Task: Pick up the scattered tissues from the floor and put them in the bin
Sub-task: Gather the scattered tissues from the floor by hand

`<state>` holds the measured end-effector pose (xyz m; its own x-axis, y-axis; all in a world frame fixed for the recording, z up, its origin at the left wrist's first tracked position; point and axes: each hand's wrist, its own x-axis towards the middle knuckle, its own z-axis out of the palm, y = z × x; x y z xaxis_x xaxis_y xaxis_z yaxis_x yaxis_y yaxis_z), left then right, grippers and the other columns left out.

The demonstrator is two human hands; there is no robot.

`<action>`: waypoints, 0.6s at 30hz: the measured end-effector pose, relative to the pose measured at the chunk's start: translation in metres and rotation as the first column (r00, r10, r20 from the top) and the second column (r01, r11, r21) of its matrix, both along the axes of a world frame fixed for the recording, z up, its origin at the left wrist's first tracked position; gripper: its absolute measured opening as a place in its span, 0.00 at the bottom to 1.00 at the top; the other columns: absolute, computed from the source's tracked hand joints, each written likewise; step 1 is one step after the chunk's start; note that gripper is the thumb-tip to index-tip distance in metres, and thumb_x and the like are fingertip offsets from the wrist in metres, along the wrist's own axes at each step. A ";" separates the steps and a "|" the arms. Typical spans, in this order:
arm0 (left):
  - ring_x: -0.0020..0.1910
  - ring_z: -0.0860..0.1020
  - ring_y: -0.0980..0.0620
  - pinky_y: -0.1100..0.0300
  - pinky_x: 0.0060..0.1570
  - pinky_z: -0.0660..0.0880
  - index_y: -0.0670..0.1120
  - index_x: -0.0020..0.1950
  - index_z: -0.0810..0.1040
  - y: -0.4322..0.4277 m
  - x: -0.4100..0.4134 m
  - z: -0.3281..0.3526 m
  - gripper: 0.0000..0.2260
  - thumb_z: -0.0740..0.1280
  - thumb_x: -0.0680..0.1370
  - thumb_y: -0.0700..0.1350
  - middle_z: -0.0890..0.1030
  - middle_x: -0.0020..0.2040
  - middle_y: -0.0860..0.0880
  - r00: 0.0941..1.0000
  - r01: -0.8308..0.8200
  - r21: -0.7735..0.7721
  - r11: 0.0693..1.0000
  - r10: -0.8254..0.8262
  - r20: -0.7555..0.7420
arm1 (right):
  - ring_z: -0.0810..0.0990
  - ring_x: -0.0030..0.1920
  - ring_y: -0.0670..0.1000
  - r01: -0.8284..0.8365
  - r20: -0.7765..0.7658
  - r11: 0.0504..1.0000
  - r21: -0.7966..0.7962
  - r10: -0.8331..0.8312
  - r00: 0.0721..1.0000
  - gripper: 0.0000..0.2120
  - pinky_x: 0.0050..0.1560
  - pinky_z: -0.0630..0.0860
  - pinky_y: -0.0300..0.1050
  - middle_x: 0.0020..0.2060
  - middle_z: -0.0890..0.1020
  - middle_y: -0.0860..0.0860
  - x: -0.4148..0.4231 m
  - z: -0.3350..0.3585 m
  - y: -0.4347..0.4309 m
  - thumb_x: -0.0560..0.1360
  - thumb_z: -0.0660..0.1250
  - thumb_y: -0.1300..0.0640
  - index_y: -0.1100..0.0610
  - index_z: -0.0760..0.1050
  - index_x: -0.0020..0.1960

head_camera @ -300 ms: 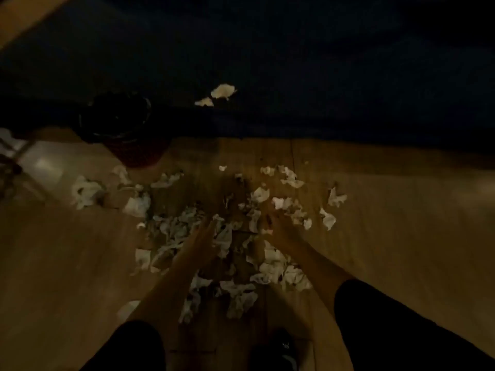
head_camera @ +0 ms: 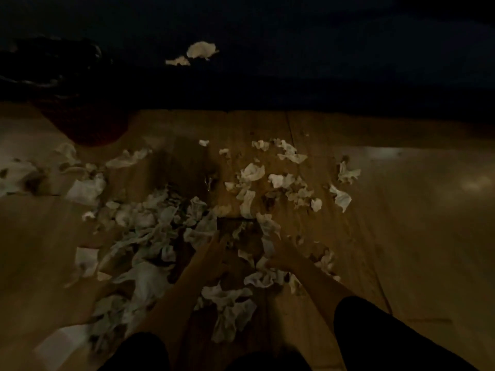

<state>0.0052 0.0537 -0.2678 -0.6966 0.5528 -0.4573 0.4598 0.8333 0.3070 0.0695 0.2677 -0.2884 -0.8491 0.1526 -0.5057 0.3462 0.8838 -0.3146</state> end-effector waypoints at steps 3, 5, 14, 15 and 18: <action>0.73 0.59 0.38 0.45 0.61 0.72 0.49 0.75 0.48 0.020 -0.014 -0.066 0.32 0.63 0.77 0.46 0.50 0.77 0.43 0.993 0.039 0.103 0.994 -0.027 -0.116 | 0.59 0.68 0.71 -0.108 0.031 0.986 0.127 0.105 0.994 0.45 0.65 0.64 0.67 0.75 0.51 0.59 -0.007 -0.053 0.010 0.68 0.70 0.44 0.44 0.43 0.74; 0.71 0.60 0.39 0.47 0.58 0.72 0.49 0.75 0.52 0.032 -0.019 -0.097 0.33 0.65 0.74 0.52 0.53 0.77 0.45 0.990 0.019 0.167 0.986 0.004 -0.138 | 0.55 0.70 0.69 -0.045 0.012 0.989 0.144 0.043 0.999 0.40 0.65 0.62 0.68 0.75 0.49 0.57 -0.009 -0.075 0.013 0.70 0.69 0.50 0.45 0.47 0.73; 0.60 0.70 0.42 0.50 0.58 0.71 0.40 0.62 0.71 0.068 0.018 -0.118 0.15 0.61 0.77 0.45 0.71 0.64 0.43 0.964 -0.247 0.315 0.916 0.265 -0.013 | 0.63 0.70 0.62 0.016 -0.404 0.998 -0.067 -0.042 0.914 0.20 0.71 0.62 0.56 0.69 0.68 0.61 0.038 -0.118 0.001 0.75 0.59 0.66 0.61 0.70 0.66; 0.56 0.72 0.41 0.50 0.55 0.72 0.38 0.59 0.73 0.068 0.021 -0.117 0.13 0.60 0.78 0.43 0.74 0.59 0.43 0.963 -0.257 0.353 0.900 0.268 0.016 | 0.65 0.69 0.62 0.016 -0.422 0.996 -0.085 -0.050 0.905 0.18 0.70 0.64 0.56 0.67 0.70 0.63 0.045 -0.120 -0.005 0.76 0.56 0.65 0.63 0.71 0.65; 0.31 0.71 0.50 0.52 0.36 0.69 0.38 0.34 0.74 0.065 0.025 -0.112 0.11 0.62 0.75 0.41 0.71 0.33 0.51 0.976 -0.214 0.457 0.863 0.207 0.068 | 0.77 0.56 0.67 0.035 -0.462 0.975 -0.221 -0.137 0.876 0.20 0.59 0.76 0.59 0.56 0.78 0.68 0.042 -0.116 -0.008 0.77 0.51 0.59 0.68 0.76 0.57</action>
<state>0.0299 0.1191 -0.3800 -0.8149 0.5440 -0.2001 0.2811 0.6728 0.6844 0.1115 0.2593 -0.4045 -0.9816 0.1751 -0.0755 0.1834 0.7581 -0.6258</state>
